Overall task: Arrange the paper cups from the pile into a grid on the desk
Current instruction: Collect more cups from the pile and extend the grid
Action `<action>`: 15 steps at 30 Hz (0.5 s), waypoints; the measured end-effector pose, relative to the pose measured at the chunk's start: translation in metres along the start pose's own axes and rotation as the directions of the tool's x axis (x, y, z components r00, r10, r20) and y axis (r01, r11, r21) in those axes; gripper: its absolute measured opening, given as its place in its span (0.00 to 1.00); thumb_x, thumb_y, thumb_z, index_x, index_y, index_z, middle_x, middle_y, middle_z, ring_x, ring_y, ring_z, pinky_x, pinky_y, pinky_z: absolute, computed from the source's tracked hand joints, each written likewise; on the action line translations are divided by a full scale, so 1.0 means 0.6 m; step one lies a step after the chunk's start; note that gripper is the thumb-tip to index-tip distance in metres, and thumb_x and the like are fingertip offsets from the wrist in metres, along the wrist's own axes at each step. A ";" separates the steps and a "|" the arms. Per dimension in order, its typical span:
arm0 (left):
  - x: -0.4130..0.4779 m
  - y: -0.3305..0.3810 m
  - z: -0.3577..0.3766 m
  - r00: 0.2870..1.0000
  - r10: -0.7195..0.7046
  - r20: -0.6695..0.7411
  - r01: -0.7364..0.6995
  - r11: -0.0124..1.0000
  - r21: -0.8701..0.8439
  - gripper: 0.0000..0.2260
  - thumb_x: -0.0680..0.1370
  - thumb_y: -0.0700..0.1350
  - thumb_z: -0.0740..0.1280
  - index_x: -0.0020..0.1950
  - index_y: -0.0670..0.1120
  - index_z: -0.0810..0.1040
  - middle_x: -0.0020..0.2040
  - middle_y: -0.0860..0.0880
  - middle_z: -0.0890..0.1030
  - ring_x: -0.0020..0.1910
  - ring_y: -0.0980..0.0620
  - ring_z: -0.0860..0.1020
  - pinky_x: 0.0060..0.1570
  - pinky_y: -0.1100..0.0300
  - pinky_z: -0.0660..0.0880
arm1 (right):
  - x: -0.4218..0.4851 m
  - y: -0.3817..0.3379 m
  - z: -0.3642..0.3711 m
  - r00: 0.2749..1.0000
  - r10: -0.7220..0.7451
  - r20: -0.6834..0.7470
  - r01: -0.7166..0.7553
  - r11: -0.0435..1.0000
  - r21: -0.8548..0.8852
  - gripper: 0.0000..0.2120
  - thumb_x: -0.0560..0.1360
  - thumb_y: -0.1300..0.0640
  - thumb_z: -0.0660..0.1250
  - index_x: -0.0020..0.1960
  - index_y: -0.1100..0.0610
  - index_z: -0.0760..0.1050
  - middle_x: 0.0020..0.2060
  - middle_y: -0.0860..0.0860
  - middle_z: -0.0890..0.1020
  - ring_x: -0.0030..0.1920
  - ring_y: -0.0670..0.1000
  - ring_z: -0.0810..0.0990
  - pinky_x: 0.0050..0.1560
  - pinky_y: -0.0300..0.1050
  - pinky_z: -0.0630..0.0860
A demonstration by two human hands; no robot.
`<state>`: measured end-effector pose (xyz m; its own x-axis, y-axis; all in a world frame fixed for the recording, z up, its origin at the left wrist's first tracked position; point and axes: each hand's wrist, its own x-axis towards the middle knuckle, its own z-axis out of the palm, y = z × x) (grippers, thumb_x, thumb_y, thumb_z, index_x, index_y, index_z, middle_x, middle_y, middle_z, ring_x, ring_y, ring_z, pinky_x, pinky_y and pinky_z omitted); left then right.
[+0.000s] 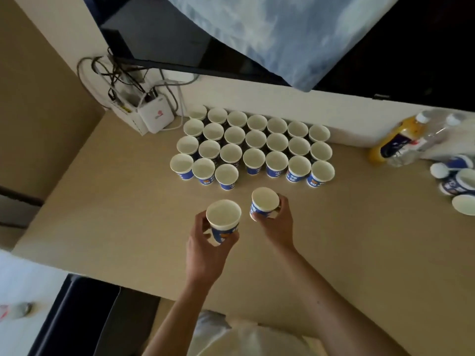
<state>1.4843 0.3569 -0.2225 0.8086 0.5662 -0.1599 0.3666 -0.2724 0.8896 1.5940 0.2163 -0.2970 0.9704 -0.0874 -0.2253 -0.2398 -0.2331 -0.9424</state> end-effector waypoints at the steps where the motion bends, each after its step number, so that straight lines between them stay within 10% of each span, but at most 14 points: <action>1: 0.017 -0.003 -0.001 1.000 0.007 0.015 -0.007 1.000 0.004 0.25 0.67 0.46 0.81 0.60 0.54 0.75 0.53 0.60 0.81 0.52 0.60 0.79 0.49 0.59 0.78 | 0.015 0.003 0.016 1.000 0.003 -0.010 -0.003 1.000 -0.008 0.29 0.64 0.61 0.80 0.62 0.52 0.74 0.53 0.45 0.81 0.49 0.37 0.79 0.46 0.30 0.75; 7: 0.075 -0.007 -0.004 0.995 0.036 0.090 -0.035 0.999 -0.009 0.26 0.66 0.43 0.81 0.60 0.53 0.75 0.52 0.65 0.81 0.52 0.62 0.79 0.48 0.68 0.77 | 0.084 0.020 0.077 0.998 -0.037 -0.041 0.033 0.995 -0.096 0.28 0.64 0.60 0.79 0.61 0.53 0.73 0.53 0.48 0.81 0.52 0.47 0.80 0.51 0.40 0.76; 15: 0.109 -0.030 -0.019 0.992 0.022 0.123 -0.022 1.000 0.000 0.27 0.66 0.45 0.82 0.61 0.55 0.75 0.53 0.63 0.81 0.53 0.58 0.80 0.53 0.54 0.80 | 0.121 0.050 0.115 0.991 -0.101 -0.089 0.084 0.982 -0.171 0.28 0.64 0.60 0.79 0.60 0.51 0.72 0.52 0.47 0.80 0.51 0.48 0.80 0.52 0.53 0.81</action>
<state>1.5251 0.4077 -0.2442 0.8668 0.4601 -0.1920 0.3487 -0.2843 0.8930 1.6592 0.2699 -0.3586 0.9830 -0.1498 -0.1064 -0.1588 -0.4015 -0.9020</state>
